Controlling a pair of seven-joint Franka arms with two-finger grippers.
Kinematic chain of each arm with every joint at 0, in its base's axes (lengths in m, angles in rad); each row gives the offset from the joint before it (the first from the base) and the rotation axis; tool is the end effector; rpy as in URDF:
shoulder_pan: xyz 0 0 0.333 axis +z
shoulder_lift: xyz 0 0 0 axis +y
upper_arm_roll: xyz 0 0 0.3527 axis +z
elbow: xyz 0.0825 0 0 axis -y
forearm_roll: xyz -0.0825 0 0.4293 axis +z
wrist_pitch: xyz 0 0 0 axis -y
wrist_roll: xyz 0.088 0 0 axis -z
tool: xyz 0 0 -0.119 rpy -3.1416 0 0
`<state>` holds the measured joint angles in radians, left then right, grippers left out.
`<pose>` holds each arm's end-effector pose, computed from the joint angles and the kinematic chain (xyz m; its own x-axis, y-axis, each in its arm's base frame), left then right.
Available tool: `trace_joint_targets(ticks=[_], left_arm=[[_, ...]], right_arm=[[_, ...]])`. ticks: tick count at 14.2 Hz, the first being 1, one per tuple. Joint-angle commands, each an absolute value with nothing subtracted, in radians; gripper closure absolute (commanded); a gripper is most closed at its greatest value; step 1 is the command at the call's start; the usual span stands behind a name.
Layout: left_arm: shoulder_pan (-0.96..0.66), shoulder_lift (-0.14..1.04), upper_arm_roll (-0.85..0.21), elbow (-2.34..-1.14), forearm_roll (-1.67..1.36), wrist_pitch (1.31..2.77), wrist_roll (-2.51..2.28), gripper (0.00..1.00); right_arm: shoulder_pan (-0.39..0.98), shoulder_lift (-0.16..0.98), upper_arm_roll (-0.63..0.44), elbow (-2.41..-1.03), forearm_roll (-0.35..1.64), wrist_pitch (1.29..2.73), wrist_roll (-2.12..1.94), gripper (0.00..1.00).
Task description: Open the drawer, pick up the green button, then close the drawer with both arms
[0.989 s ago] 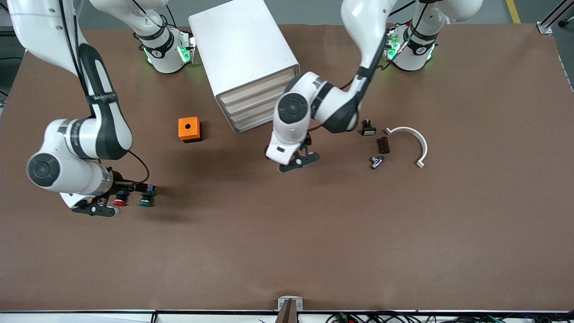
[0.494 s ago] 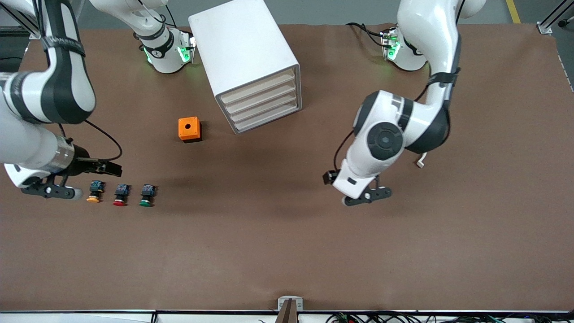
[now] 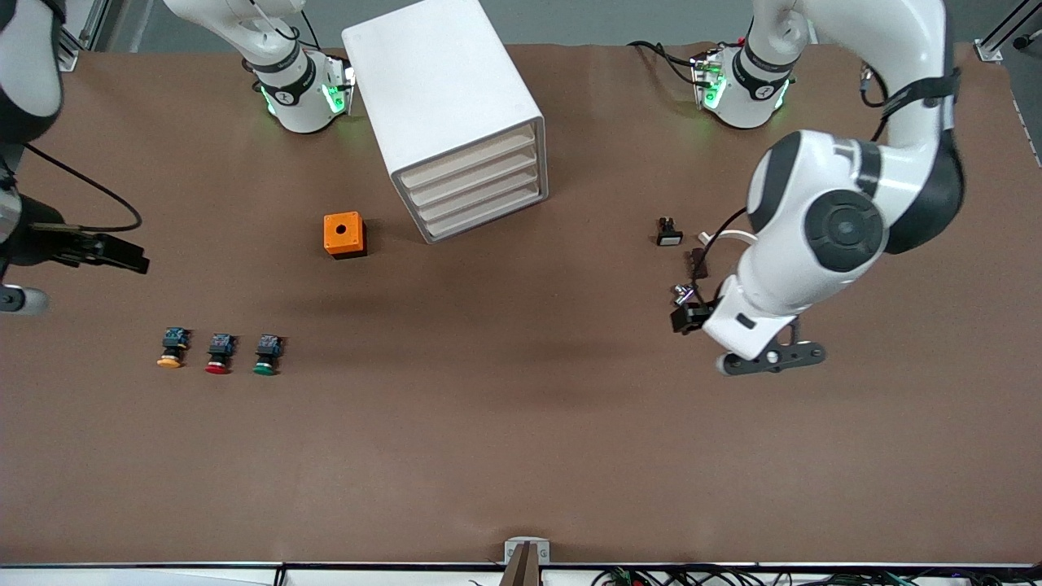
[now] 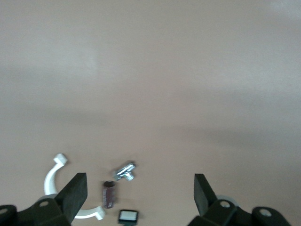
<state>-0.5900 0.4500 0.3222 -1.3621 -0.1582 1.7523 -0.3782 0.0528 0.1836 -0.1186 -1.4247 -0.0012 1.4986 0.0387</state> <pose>0.6989 -0.2530 0.4809 0.9926 0.1141 -0.0407 0.1142 -0.9935 0.0013 0.6507 -0.0359 0.6039 0.9887 -0.1044 -0.1072 -0.1021 -0.9944 0.0270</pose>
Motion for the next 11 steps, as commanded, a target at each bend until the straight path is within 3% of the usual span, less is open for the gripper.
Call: trace_joint_targets(ticks=[1,5,8,11], left_arm=[[-0.447,0.399,0.235,-1.379,-0.111,1.712,-0.293,0.00],[-0.220,0.371,0.118,-1.365,-0.078,1.683,-0.092,0.00],[-0.091,0.327,-0.045,-1.351,0.044,1.640,-0.109,0.00],[0.004,0.284,-0.101,-1.355,0.043,1.612,-0.091,0.00]], right_arm=[[-0.003,0.154,-0.103,-1.410,-0.009,1.479,-0.005,0.00],[-0.035,0.137,-0.103,-1.411,-0.006,1.479,-0.084,0.00],[-0.034,0.137,-0.100,-1.411,-0.006,1.479,-0.084,0.00],[-0.025,0.106,-0.094,-1.431,-0.009,1.496,-0.072,0.00]])
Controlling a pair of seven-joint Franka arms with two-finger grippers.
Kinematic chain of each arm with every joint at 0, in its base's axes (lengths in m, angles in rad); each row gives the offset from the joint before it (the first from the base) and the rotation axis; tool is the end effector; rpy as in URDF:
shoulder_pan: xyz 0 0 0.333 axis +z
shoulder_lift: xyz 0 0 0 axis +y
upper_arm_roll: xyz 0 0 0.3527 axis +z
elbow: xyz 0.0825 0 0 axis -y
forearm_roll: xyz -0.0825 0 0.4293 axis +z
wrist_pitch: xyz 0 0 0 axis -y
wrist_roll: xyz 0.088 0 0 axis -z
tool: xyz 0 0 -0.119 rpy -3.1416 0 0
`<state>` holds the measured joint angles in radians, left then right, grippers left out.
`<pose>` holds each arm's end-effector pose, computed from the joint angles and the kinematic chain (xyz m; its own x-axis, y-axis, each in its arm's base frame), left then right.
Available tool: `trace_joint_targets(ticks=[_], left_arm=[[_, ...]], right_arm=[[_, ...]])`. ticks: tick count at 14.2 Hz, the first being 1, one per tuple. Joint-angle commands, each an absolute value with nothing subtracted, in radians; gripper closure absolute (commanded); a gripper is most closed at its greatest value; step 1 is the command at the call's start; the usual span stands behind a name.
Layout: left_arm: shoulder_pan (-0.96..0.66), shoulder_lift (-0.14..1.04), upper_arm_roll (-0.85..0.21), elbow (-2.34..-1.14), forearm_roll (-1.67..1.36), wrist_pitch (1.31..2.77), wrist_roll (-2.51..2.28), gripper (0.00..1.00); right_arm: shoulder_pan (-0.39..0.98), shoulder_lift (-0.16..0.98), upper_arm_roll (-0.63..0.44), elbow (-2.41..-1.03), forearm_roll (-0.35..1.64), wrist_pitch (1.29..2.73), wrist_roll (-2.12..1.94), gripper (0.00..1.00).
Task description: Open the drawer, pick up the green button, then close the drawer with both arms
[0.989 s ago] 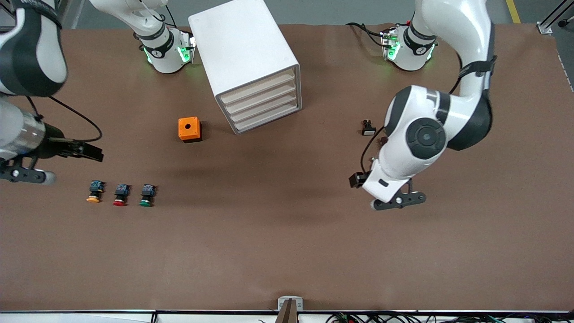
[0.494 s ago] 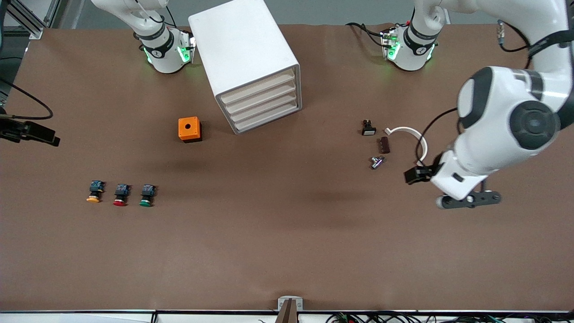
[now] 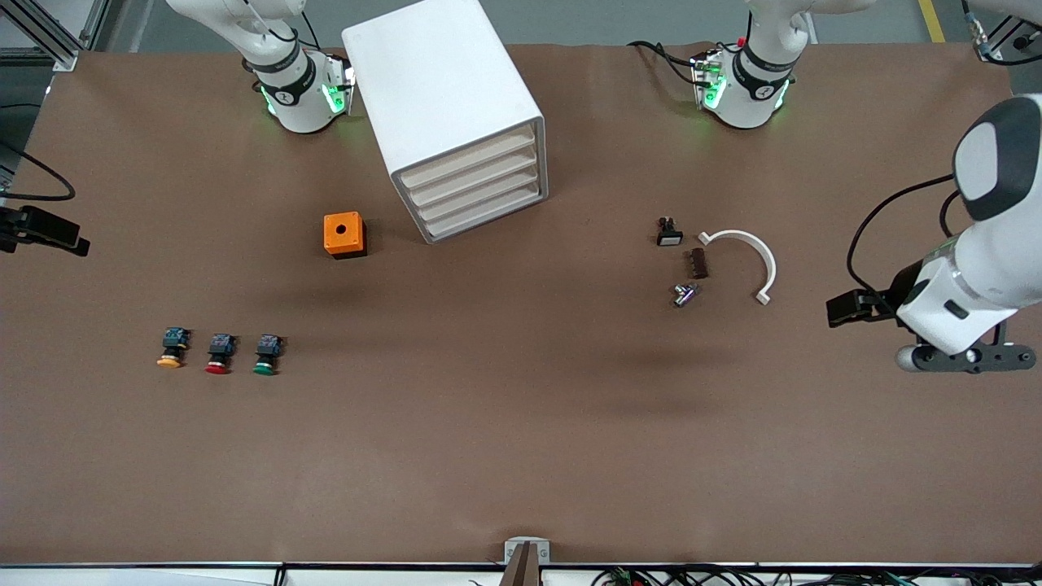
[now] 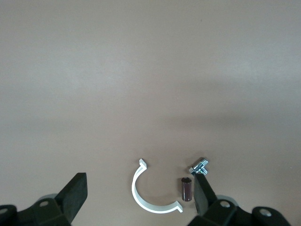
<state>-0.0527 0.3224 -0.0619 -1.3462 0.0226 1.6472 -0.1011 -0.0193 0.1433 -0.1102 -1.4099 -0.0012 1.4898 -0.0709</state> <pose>0.7070 -0.0721 0.5611 0.9997 -0.0124 -0.0204 -0.0125 -0.9999 -0.0050 0.6352 -0.0773 0.6365 0.9963 -0.0583 -0.0635 -0.0576 -0.9983 0.0124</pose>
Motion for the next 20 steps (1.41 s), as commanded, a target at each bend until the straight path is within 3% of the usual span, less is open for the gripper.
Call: trace_joint_targets(ticks=[1,6,12,20], left_arm=[[0.005,0.266,-0.101,-1.359,0.037,1.597,-0.103,0.00],[0.000,0.207,-0.107,-1.376,0.037,1.526,-0.160,0.00],[-0.029,0.010,-0.100,-1.590,0.032,1.598,-0.166,0.00],[-0.023,-0.077,-0.094,-1.684,0.003,1.614,-0.150,0.00]], right_arm=[[-0.026,0.097,-0.092,-1.449,-0.006,1.499,-0.072,0.00],[-0.006,-0.024,-0.092,-1.609,-0.011,1.608,-0.048,0.00],[-0.012,-0.003,-0.095,-1.526,-0.011,1.600,-0.049,0.00],[-0.006,-0.003,-0.094,-1.526,-0.011,1.595,-0.052,0.00]])
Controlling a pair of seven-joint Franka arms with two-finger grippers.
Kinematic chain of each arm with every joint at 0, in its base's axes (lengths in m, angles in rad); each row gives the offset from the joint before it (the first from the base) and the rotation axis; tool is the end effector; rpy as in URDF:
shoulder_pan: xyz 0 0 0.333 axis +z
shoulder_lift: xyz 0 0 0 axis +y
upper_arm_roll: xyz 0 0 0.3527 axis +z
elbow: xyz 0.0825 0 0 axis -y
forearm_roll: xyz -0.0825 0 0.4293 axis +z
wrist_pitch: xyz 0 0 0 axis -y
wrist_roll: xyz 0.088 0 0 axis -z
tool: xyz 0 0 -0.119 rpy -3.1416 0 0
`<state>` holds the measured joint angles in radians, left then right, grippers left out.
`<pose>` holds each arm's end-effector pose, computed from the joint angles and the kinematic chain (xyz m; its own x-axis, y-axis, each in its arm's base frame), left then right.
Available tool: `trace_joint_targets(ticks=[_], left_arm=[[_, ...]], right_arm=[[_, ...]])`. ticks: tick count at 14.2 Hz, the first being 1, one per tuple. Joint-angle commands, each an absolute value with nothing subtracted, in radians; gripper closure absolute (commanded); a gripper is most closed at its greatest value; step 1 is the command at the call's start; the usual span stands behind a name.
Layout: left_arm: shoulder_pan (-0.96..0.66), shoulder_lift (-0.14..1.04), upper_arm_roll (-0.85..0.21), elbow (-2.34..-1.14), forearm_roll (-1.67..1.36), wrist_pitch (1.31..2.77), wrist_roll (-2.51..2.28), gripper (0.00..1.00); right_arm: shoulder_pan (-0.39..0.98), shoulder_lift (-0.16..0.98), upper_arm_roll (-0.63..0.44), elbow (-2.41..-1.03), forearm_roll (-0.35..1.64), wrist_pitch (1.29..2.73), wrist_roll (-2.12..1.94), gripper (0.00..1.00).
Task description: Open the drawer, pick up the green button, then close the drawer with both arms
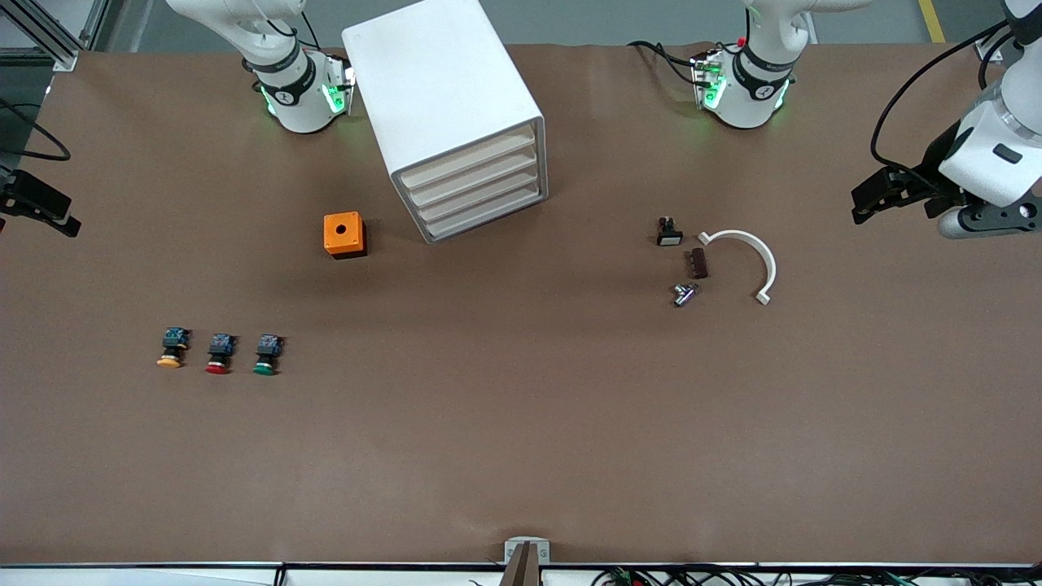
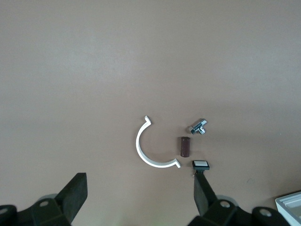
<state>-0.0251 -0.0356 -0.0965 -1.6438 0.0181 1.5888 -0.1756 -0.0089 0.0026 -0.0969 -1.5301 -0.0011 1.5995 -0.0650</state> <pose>0.5835 -0.0702 0.6340 0.9984 0.0537 -0.0155 0.0534 -0.9983 -0.0246 0.6016 -0.0639 0.6714 0.9970 -0.0405 0.0665 -0.0410 -0.9991 0.0057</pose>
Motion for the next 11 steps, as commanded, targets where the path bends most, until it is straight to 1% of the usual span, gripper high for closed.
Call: trace_joint_targets(ticks=[1,5,7,11], left_arm=[[-0.028,-0.087,-0.091,-1.687,0.003,1.620,-0.146,0.00],[-0.031,-0.072,-0.087,-1.678,0.005,1.680,-0.092,0.00],[-0.031,-0.058,-0.084,-1.658,0.005,1.680,-0.078,0.00],[-0.031,-0.055,-0.078,-1.657,0.008,1.672,-0.078,0.00]], right_arm=[[-0.008,-0.003,-0.094,-1.526,-0.011,1.595,-0.052,0.00],[-0.008,-0.002,-0.094,-1.526,-0.009,1.595,-0.054,0.00],[-0.008,-0.002,-0.094,-1.526,-0.009,1.595,-0.054,0.00],[-0.006,-0.002,-0.094,-1.526,-0.008,1.595,-0.054,0.00]])
